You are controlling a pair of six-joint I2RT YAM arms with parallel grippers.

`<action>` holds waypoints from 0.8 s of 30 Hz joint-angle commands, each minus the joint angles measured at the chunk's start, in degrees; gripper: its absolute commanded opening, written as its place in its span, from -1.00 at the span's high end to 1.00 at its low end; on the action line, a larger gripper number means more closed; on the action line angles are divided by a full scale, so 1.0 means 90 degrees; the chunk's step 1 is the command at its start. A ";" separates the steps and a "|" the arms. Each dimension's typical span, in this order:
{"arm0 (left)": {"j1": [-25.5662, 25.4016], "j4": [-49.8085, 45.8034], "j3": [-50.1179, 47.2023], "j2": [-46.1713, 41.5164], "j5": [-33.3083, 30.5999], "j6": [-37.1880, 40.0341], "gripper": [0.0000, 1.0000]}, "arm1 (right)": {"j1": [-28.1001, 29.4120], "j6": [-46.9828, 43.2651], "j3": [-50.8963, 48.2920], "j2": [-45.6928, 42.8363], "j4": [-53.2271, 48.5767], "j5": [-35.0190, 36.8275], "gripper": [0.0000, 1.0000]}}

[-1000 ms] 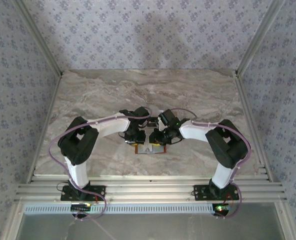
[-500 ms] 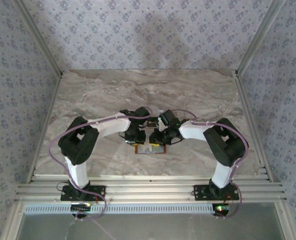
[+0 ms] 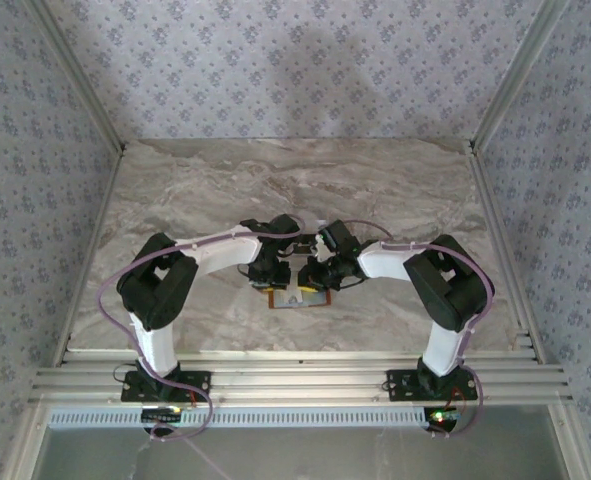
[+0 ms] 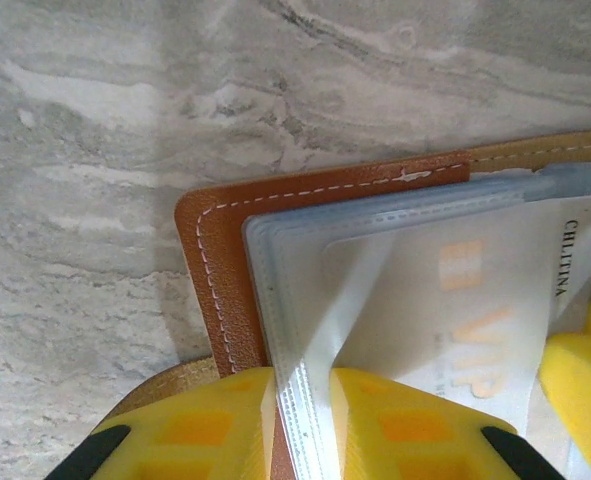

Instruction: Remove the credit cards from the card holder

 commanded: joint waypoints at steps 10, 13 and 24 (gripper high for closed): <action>-0.0086 -0.0385 -0.0008 0.0312 -0.0078 0.0105 0.53 | -0.0229 -0.0247 -0.0277 -0.0547 -0.0676 0.0530 0.89; -0.0084 -0.0389 0.0001 0.0354 -0.0077 0.0107 0.53 | -0.0225 -0.0199 -0.0277 -0.0497 -0.0513 0.0366 0.88; -0.0084 -0.0458 0.0047 0.0415 -0.0053 0.0161 0.55 | -0.0190 0.0187 -0.0390 0.0175 0.0390 -0.0219 0.61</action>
